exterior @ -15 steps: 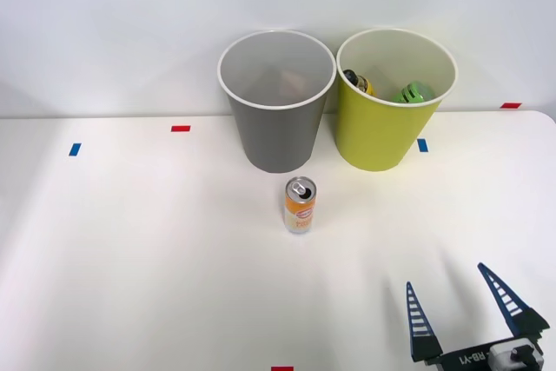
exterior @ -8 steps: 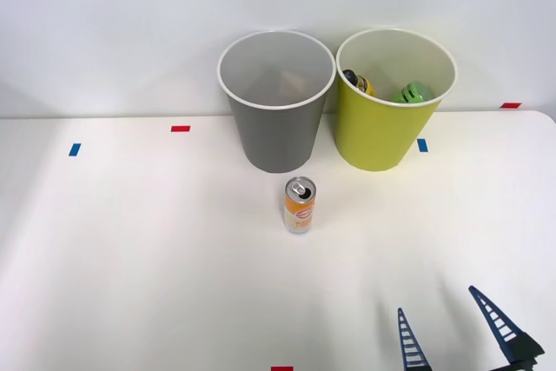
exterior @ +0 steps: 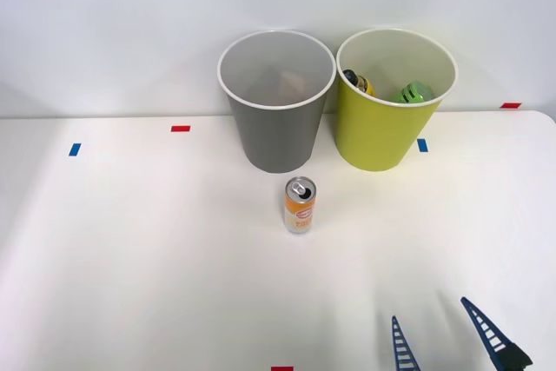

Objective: Put cans in the gray bin, plastic bottles in the light green bin

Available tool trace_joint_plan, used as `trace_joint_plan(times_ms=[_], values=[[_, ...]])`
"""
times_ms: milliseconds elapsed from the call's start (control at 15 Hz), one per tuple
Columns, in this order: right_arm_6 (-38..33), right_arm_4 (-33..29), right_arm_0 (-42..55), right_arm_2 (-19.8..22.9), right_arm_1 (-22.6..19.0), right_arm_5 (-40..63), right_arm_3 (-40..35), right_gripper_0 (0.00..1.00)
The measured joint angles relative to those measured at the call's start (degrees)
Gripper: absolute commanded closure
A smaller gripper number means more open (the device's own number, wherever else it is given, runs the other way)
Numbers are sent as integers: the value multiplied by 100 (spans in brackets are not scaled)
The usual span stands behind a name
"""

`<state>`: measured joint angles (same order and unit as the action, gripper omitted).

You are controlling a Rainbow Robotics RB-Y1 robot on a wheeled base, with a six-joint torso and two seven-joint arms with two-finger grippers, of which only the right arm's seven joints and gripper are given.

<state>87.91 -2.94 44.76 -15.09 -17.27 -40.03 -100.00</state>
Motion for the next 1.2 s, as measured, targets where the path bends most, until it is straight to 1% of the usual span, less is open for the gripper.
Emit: trace_joint_plan(times_ms=[1200], values=[[-3,40,24,50,13,-6,-1,0]])
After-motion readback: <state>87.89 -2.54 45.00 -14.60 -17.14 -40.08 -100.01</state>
